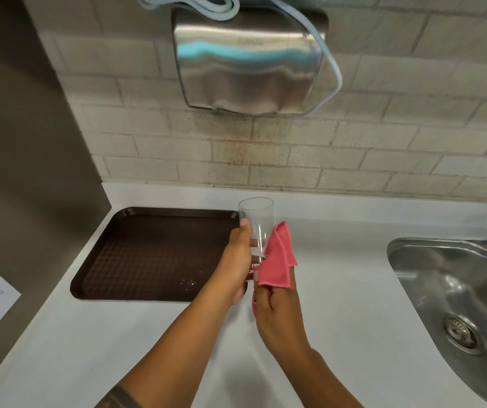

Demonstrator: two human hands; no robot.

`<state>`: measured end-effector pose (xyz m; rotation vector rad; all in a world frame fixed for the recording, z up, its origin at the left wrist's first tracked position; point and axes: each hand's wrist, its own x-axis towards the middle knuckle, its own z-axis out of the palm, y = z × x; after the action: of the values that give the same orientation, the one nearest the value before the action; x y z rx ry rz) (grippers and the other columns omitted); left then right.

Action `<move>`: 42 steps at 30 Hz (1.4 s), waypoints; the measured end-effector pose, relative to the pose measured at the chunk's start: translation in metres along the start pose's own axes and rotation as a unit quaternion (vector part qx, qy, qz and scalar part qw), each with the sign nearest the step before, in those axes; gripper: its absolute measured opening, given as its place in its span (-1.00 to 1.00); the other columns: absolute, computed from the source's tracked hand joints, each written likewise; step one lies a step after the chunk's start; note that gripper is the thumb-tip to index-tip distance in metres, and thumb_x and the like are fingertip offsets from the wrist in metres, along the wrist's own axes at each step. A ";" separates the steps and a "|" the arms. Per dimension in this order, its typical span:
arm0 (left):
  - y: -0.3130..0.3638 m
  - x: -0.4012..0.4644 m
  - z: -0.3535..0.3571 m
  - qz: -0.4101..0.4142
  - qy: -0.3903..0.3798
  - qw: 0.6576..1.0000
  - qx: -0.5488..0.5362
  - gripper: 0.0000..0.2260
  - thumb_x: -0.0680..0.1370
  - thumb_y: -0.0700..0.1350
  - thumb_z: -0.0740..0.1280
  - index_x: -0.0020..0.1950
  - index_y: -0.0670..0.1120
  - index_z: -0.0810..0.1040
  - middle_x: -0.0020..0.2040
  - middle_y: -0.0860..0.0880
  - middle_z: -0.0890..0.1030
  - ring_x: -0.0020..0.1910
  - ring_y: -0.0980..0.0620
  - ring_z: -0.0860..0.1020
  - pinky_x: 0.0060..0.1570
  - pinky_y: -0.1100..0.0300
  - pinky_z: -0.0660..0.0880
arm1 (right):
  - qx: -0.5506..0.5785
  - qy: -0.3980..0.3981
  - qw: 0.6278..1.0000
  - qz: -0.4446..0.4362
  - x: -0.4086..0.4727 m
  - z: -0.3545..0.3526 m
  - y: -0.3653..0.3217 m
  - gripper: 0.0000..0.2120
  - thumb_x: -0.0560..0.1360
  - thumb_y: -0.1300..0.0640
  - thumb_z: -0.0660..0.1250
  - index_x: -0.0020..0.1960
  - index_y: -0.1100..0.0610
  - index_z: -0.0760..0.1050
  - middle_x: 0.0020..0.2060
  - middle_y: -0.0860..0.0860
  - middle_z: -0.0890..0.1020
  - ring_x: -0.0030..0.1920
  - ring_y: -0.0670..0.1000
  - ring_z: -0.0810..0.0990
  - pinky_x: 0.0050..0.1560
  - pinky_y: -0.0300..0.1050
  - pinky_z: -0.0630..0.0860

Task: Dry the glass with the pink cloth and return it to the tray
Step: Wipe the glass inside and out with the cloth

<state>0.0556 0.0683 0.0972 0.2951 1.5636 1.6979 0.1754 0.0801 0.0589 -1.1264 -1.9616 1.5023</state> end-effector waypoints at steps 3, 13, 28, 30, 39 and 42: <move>-0.003 -0.003 0.005 -0.009 0.007 1.000 -0.019 -0.48 0.70 0.30 0.06 0.41 -0.01 0.53 0.20 -0.13 0.70 0.13 -0.11 0.70 0.01 0.01 0.65 | 0.026 0.002 0.999 -0.039 -0.015 0.003 -0.006 -0.41 0.58 -0.27 0.15 0.52 -0.01 0.34 0.30 0.00 0.58 0.22 -0.07 0.60 0.32 -0.06 0.56; -0.009 -0.004 0.005 -0.009 -0.049 0.996 -0.074 -0.53 0.74 0.23 0.03 0.31 0.09 0.67 0.23 -0.05 0.76 0.29 -0.04 0.68 0.27 0.04 0.55 | -0.080 0.054 0.975 -0.201 0.024 -0.012 -0.060 -0.43 0.67 -0.16 0.15 0.63 0.00 0.23 0.54 -0.01 0.38 0.47 0.01 0.46 0.37 0.12 0.55; 0.017 0.022 -0.006 0.020 0.034 0.998 -0.048 -0.48 0.70 0.31 0.07 0.21 -0.05 0.63 -0.22 -0.07 0.78 -0.31 -0.06 0.65 -0.27 0.08 0.58 | 0.084 -0.033 0.995 -0.033 -0.016 -0.005 -0.015 -0.39 0.50 -0.47 0.07 0.17 -0.01 0.53 -0.14 -0.16 0.63 -0.12 -0.28 0.65 -0.08 -0.39 0.52; 0.012 0.022 -0.007 0.021 0.030 0.998 -0.055 -0.45 0.70 0.31 0.07 0.26 -0.08 0.63 -0.23 -0.08 0.77 -0.21 -0.14 0.60 -0.16 0.01 0.54 | 0.063 -0.032 0.996 -0.050 -0.025 -0.003 -0.014 -0.34 0.50 -0.41 0.09 0.31 0.07 0.50 0.00 -0.06 0.65 0.04 -0.19 0.66 0.03 -0.37 0.54; 0.001 -0.001 0.003 -0.033 -0.058 0.992 -0.104 -0.57 0.73 0.25 0.06 0.22 0.06 0.65 0.06 0.01 0.81 0.10 0.05 0.76 0.03 0.20 0.68 | -0.136 0.062 0.953 -0.265 0.015 -0.014 -0.066 -0.46 0.69 -0.06 0.17 0.63 0.06 0.25 0.58 -0.03 0.29 0.52 -0.14 0.30 0.53 -0.29 0.18; 0.003 -0.010 0.009 -0.029 -0.023 0.995 -0.095 -0.55 0.72 0.26 0.08 0.18 0.10 0.71 0.20 -0.14 0.76 0.27 -0.19 0.68 0.30 -0.16 0.59 | -0.067 0.023 0.982 -0.175 0.037 -0.025 -0.075 -0.59 0.70 -0.11 0.14 0.46 0.03 0.44 0.36 0.04 0.57 0.26 0.01 0.64 0.34 0.05 0.57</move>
<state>0.0667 0.0681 0.1052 0.1889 1.3532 1.7657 0.1463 0.1179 0.1321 -0.8016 -2.1212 1.1660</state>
